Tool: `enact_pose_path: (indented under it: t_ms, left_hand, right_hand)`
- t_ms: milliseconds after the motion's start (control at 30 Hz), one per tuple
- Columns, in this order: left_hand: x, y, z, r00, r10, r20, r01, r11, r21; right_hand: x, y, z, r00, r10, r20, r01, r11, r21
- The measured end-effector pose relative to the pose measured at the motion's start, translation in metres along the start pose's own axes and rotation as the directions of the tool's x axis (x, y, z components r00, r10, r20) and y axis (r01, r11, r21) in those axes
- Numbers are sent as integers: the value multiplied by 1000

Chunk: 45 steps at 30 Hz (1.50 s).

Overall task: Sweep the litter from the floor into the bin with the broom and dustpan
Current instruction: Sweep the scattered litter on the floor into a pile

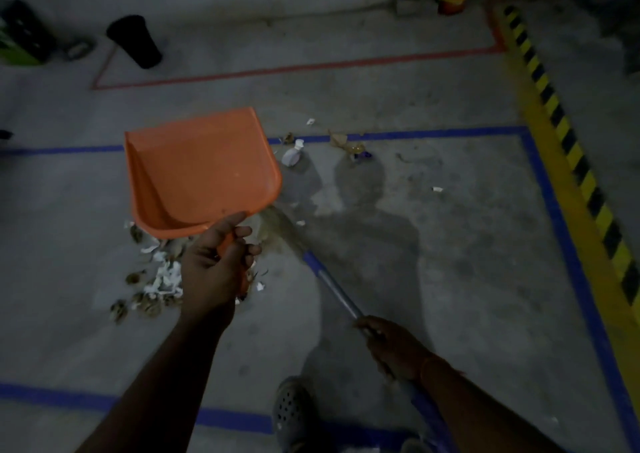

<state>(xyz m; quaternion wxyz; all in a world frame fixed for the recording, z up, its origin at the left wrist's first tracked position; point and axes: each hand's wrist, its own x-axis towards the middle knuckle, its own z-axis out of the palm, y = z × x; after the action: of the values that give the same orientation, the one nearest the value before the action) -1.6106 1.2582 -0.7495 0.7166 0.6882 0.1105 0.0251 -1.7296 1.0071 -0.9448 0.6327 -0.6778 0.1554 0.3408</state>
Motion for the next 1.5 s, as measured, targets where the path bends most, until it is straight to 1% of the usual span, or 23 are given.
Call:
enact_pose_path:
  t_ms: [67,200,300,400,533,633,733,833,933,1067,1200,1300,1400,1500]
  left_hand:
    - [-9,4,6,1000,0,-10,0,1000,3]
    - [-17,1,24,1000,3,-20,-3,1000,2]
    - [-20,-6,46,1000,-14,-4,14,1000,-7]
    - [-22,-18,64,999,-35,7,35,999,-10]
    - [-21,-29,82,999,-20,51,21,1000,-3]
    - [-13,-38,91,997,-23,70,22,1000,15]
    - [-6,-46,95,997,-26,69,24,999,24]
    - [-1,-50,96,997,-28,72,26,999,28]
    - [4,-50,95,996,-31,81,28,999,41]
    - [10,-46,97,998,-26,60,24,999,35]
    - [26,-37,105,1000,-2,18,2,1000,13]
    - [47,-35,109,1000,3,-5,-3,1000,-2]
    - [75,-36,116,999,-1,-53,0,1000,-15]
    - [102,-41,121,996,-5,-90,2,999,-32]
  right_hand:
    - [-1,-5,-22,999,-36,-25,38,997,62]
    - [-7,-10,-73,986,-119,-112,133,984,122]
    - [-17,-14,-112,973,-98,-209,133,978,163]
    - [-21,-8,-151,944,-92,-317,138,982,126]
    - [-25,6,-198,895,-68,-441,132,984,118]
    - [-25,17,-225,859,-43,-509,114,988,109]
    - [-21,33,-242,836,4,-548,77,989,125]
    - [-19,54,-239,841,86,-534,0,987,158]
    - [-19,62,-214,880,129,-457,-65,986,154]
    - [-11,54,-181,950,104,-294,-57,985,162]
    - [10,23,-180,977,10,-213,16,992,124]
    - [35,-18,-199,973,-58,-222,68,997,35]
    - [67,-64,-232,949,-114,-295,95,992,-78]
    - [105,-97,-274,920,-139,-365,80,982,-171]
